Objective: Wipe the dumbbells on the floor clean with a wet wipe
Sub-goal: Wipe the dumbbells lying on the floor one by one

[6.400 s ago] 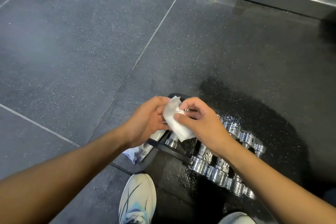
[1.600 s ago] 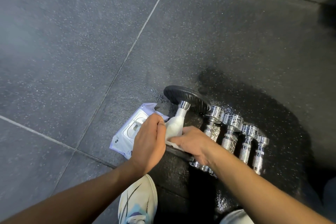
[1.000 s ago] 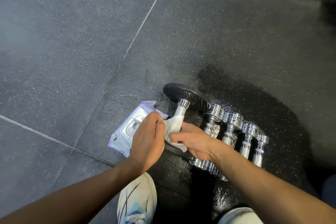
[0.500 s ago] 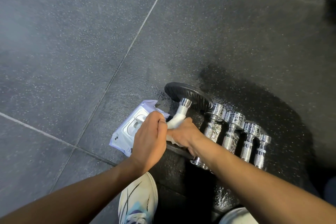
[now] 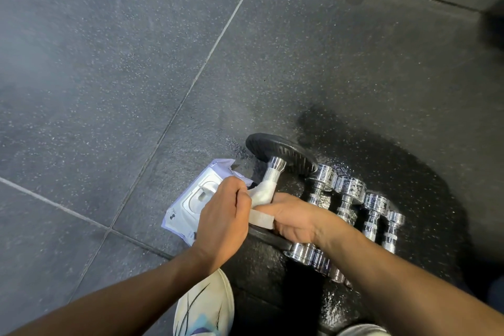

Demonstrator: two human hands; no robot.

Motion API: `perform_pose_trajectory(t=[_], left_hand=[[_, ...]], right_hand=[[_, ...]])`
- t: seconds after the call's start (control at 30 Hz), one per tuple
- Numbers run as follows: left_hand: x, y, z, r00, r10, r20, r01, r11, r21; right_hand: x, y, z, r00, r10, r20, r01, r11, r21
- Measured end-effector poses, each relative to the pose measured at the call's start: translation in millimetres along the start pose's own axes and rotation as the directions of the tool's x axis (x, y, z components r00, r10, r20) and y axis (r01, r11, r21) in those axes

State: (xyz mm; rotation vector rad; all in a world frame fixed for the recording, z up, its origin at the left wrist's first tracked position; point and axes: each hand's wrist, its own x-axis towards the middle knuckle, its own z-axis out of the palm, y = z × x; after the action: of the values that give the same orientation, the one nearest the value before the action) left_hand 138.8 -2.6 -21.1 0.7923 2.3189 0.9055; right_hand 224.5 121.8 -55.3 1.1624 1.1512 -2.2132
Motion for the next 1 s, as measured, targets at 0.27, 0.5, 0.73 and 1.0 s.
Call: perform_pose_trajectory(t=[0.27,0.5,0.73,1.0], left_hand=[[1,-3,0,1.0,-0.002,-0.001,0.002,1.0,0.005],[2,-4,1,1.0,-0.01,-0.004,0.011,1.0,0.013],[0,-2,-1,1.0,-0.014,0.0,0.014,1.0,-0.004],[1,-5,1,1.0,-0.013,-0.008,0.012,0.999,-0.037]], right_hand=[[-19,-18,2,0.947,0.039,-0.318,-0.182,0.882,-0.434],[-29,-12,-9,0.926,-0.068,-0.371,-0.166,0.808,-0.565],[-14,3,-3,0.897,-0.1,-0.43,-0.166,0.826,-0.539],[-16,2,-9,0.934,-0.053,-0.355,-0.068,0.945,-0.321]])
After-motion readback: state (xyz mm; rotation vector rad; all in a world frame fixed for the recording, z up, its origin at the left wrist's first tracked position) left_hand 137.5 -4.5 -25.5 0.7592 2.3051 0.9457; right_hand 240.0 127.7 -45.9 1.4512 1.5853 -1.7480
